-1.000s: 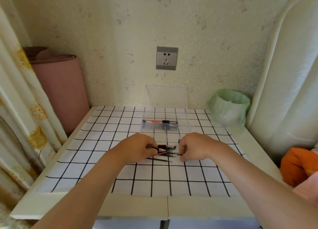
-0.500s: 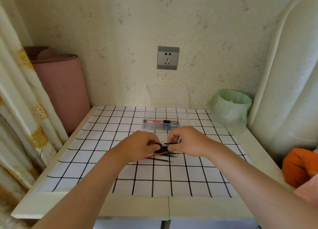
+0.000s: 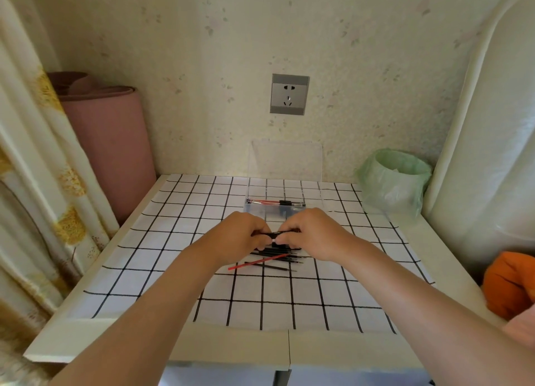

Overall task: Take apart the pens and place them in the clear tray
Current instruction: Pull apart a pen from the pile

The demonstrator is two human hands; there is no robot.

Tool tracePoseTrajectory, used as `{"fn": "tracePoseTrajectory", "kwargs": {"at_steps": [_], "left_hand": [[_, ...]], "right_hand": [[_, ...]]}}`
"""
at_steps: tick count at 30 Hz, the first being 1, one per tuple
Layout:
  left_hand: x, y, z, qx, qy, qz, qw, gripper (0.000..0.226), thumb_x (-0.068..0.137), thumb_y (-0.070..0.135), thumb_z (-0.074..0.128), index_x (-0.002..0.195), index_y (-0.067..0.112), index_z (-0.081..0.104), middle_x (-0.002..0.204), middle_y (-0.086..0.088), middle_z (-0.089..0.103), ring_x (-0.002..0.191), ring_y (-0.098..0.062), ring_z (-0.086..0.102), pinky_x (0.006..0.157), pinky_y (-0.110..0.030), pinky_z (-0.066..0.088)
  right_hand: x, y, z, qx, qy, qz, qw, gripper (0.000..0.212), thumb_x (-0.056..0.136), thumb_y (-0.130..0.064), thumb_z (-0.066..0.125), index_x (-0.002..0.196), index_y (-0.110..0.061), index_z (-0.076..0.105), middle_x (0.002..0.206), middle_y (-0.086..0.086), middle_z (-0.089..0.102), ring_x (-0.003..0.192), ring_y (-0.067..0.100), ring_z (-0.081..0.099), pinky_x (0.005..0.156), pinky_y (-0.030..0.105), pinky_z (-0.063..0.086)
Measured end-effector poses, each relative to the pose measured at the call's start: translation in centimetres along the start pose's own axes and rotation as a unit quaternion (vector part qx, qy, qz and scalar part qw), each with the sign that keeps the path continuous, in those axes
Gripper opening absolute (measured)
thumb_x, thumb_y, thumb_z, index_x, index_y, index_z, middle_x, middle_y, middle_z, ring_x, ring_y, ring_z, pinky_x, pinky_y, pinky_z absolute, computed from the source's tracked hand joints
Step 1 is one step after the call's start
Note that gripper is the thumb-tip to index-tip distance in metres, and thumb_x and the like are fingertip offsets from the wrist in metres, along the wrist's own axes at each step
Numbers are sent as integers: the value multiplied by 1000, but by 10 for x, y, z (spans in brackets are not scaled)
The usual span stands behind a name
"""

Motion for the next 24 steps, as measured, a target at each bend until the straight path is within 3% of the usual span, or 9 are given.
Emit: {"fn": "tracePoseTrajectory", "kwargs": {"at_steps": [5, 7, 9, 11, 13, 15, 17, 19, 24], "left_hand": [[2, -2, -11, -6, 48, 25, 999, 11, 92, 22, 64, 95, 21, 74, 64, 13, 57, 56, 2, 51, 54, -10, 36], [4, -4, -18, -18, 87, 27, 996, 12, 91, 21, 66, 99, 22, 75, 70, 12, 63, 62, 5, 55, 61, -8, 39], [8, -8, -26, 7, 135, 28, 990, 25, 89, 25, 68, 114, 27, 69, 98, 7, 70, 88, -2, 61, 82, -21, 48], [10, -14, -35, 112, 198, 19, 974, 46, 88, 31, 68, 132, 28, 56, 125, 6, 61, 118, -13, 50, 103, -32, 39], [9, -21, -42, 154, 235, -2, 960, 59, 88, 33, 67, 142, 25, 43, 140, 5, 48, 132, -17, 35, 110, -33, 28], [11, -30, -36, 136, 215, -18, 967, 63, 90, 34, 65, 145, 24, 37, 144, 4, 42, 135, -17, 30, 112, -32, 26], [17, -36, -19, 120, 159, -25, 980, 65, 91, 36, 63, 147, 23, 33, 148, 2, 38, 136, -17, 28, 112, -33, 28], [20, -39, -3, 106, 119, -36, 987, 69, 91, 38, 62, 149, 21, 28, 151, 1, 31, 138, -17, 26, 113, -33, 28], [23, -40, 3, 75, 126, -37, 988, 70, 91, 34, 64, 149, 20, 27, 149, 0, 29, 136, -16, 27, 112, -31, 29]], "right_hand": [[11, 1, -1, 66, 16, 3, 998, 17, 90, -33, 68, 84, -21, 77, 69, -5, 67, 66, 7, 58, 70, 31, 49], [18, -1, -5, 71, 36, -2, 997, 13, 90, -33, 67, 85, -26, 77, 76, -4, 68, 70, 10, 60, 72, 34, 49], [27, 2, -14, 43, 73, -5, 996, 12, 92, -33, 65, 97, -34, 76, 86, -7, 66, 78, 12, 61, 75, 36, 49], [35, 12, -28, 9, 130, 2, 992, 19, 94, -30, 62, 108, -38, 73, 97, -15, 67, 87, 9, 61, 77, 31, 49], [37, 29, -44, -10, 196, 35, 980, 21, 95, -27, 61, 111, -34, 72, 107, -15, 69, 93, 6, 60, 77, 25, 46], [39, 49, -52, -26, 241, 72, 967, 21, 95, -24, 61, 112, -31, 72, 107, -12, 68, 91, 7, 59, 74, 24, 43], [43, 61, -51, -83, 259, 87, 958, 22, 96, -23, 59, 111, -31, 73, 104, -6, 68, 93, 15, 59, 76, 31, 48], [49, 68, -42, -130, 248, 93, 955, 25, 98, -21, 55, 113, -32, 72, 103, -2, 67, 97, 23, 58, 81, 37, 49], [63, 71, -20, -173, 176, 74, 966, 42, 98, -10, 46, 127, -35, 63, 114, -3, 67, 110, 25, 54, 93, 42, 44]]}}
Point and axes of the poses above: each hand's wrist, its own x-axis towards the middle knuckle, its own z-axis out of the palm, y = z × x, the point moved 8 cm from there along x, towards the middle knuckle
